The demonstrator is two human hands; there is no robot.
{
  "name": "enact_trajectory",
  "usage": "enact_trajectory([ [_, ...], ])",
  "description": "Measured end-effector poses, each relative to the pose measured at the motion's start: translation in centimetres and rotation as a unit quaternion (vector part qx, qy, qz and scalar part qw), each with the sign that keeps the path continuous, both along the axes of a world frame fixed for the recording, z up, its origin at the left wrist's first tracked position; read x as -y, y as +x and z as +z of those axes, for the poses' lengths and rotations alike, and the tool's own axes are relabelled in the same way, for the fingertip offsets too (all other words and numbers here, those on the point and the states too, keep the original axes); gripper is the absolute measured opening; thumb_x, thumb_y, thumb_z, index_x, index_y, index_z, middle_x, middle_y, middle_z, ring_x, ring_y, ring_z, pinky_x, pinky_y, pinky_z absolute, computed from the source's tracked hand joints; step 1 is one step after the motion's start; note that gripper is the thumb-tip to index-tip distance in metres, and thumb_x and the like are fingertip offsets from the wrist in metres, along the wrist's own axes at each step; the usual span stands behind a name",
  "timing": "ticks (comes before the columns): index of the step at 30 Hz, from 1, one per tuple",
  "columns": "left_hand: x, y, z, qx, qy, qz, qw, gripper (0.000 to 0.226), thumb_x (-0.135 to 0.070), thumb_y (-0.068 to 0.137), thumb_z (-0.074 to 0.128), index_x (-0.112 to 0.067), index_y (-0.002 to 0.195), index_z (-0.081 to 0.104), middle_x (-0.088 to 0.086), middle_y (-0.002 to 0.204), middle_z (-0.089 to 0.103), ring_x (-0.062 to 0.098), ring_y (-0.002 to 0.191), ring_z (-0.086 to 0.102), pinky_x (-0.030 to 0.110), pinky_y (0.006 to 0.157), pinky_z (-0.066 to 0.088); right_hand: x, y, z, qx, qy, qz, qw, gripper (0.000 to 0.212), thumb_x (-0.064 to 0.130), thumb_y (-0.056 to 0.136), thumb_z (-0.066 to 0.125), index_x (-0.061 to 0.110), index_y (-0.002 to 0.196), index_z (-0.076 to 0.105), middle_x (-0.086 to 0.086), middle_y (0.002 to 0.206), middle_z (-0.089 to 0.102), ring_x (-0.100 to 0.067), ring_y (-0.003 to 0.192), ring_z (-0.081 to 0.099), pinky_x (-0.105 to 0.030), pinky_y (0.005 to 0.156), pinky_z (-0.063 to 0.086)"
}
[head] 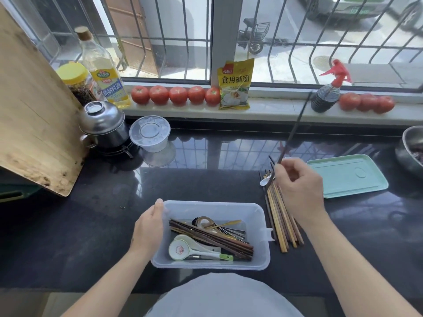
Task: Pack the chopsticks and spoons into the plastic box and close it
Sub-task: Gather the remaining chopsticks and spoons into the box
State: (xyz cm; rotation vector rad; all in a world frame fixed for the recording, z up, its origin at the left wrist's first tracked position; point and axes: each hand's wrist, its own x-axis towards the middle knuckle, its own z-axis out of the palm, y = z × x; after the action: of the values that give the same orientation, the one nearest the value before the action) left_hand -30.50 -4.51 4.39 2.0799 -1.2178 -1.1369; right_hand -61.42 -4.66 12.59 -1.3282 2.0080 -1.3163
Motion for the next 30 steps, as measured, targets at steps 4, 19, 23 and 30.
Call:
enact_trajectory([
  [4,-0.1,0.1,-0.1,-0.005,0.001,0.002,1.0,0.054,-0.047,0.11,0.031,-0.012,0.095,0.069,-0.009,0.089,0.063,0.024,0.098,0.056,0.037,0.085,0.036,-0.9,5.2,2.7,-0.02,-0.035,0.204,0.978,0.005,0.015,0.089,0.066,0.016,0.085,0.066,0.007,0.068,0.066,-0.01,0.061,0.062,-0.021,0.06,0.05],
  [19,-0.1,0.2,-0.1,-0.007,0.007,0.004,1.0,0.051,-0.051,0.109,0.031,-0.021,0.088,0.066,-0.009,0.092,0.065,0.025,0.099,0.057,0.038,0.085,0.037,-2.7,8.1,-7.0,-0.369,0.201,0.394,0.817,0.018,0.029,0.1,0.047,0.016,0.09,0.054,-0.004,0.086,0.057,-0.031,0.076,0.057,-0.039,0.063,0.042],
  [23,0.0,0.1,0.1,0.001,0.008,0.002,1.0,0.054,-0.051,0.109,0.03,-0.016,0.091,0.067,-0.008,0.09,0.064,0.025,0.099,0.056,0.037,0.085,0.036,-1.9,4.1,-5.5,-0.201,0.09,0.145,0.965,0.015,0.027,0.094,0.058,0.022,0.08,0.06,0.01,0.074,0.06,-0.011,0.068,0.053,-0.029,0.063,0.04],
  [30,0.0,0.1,0.1,0.001,0.006,-0.003,1.0,0.053,-0.05,0.11,0.03,-0.017,0.09,0.066,-0.009,0.088,0.063,0.02,0.092,0.056,0.037,0.084,0.036,-2.2,-2.6,-12.6,-0.229,0.415,0.069,0.878,0.016,0.036,0.092,0.061,0.021,0.094,0.057,-0.002,0.1,0.062,-0.029,0.092,0.061,-0.038,0.077,0.05],
])
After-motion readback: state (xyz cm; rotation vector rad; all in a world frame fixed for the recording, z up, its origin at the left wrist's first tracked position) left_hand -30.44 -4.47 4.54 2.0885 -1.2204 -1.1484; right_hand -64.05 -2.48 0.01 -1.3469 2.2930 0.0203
